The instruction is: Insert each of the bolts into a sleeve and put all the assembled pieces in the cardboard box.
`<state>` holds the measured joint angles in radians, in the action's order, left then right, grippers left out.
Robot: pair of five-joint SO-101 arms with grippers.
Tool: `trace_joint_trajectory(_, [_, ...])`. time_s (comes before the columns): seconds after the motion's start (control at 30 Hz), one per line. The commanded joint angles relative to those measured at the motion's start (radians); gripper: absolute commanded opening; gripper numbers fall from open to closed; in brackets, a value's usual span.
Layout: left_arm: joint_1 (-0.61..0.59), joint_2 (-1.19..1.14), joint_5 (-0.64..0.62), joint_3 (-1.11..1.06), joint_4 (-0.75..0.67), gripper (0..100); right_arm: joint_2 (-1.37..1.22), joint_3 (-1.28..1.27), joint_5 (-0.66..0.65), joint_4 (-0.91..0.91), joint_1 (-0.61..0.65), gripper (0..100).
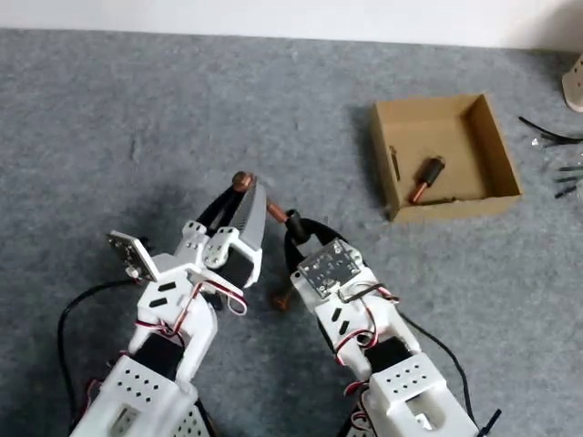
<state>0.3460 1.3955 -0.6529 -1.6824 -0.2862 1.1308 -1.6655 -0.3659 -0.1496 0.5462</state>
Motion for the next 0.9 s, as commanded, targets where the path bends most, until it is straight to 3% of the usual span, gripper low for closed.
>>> trace_joint_trajectory(0.0, [-0.012,0.016,-0.011,-0.021,-0.003,0,0.073,-0.130,-0.008,-0.004,0.007,0.5])
trace_joint_trajectory(0.5, [-0.019,0.024,-0.005,-0.012,-0.005,0,0.561,-0.130,-0.006,0.460,0.067,0.5])
trace_joint_trajectory(0.87, [-0.047,0.025,-0.012,0.022,-0.008,0,0.599,-0.128,-0.006,0.522,0.073,0.5])
